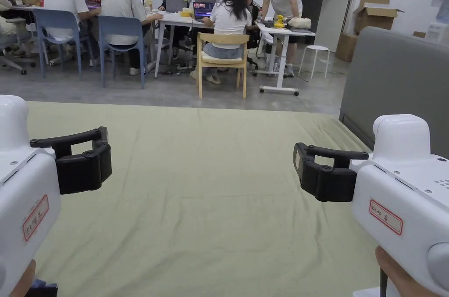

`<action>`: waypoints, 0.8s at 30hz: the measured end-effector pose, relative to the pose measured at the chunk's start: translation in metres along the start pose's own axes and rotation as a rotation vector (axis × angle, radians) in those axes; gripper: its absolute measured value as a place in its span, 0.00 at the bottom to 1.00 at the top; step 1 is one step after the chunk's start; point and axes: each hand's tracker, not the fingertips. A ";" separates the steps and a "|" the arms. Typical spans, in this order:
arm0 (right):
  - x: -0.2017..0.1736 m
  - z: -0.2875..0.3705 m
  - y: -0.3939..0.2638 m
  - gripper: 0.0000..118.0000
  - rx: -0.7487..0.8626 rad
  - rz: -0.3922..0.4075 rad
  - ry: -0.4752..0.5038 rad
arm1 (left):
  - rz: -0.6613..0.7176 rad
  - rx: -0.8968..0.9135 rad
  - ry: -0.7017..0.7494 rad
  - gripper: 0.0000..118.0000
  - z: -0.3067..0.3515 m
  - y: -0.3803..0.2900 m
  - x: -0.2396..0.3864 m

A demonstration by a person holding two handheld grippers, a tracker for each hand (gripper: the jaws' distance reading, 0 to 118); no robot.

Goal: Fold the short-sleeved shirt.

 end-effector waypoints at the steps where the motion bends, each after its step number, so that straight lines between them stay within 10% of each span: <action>1: -0.001 -0.001 -0.001 1.00 -0.004 0.004 -0.006 | -0.004 0.001 0.003 1.00 0.000 0.000 0.000; 24: -0.009 0.002 0.020 1.00 -0.013 -0.056 -0.097 | 0.000 -0.016 -0.007 1.00 -0.002 0.001 -0.001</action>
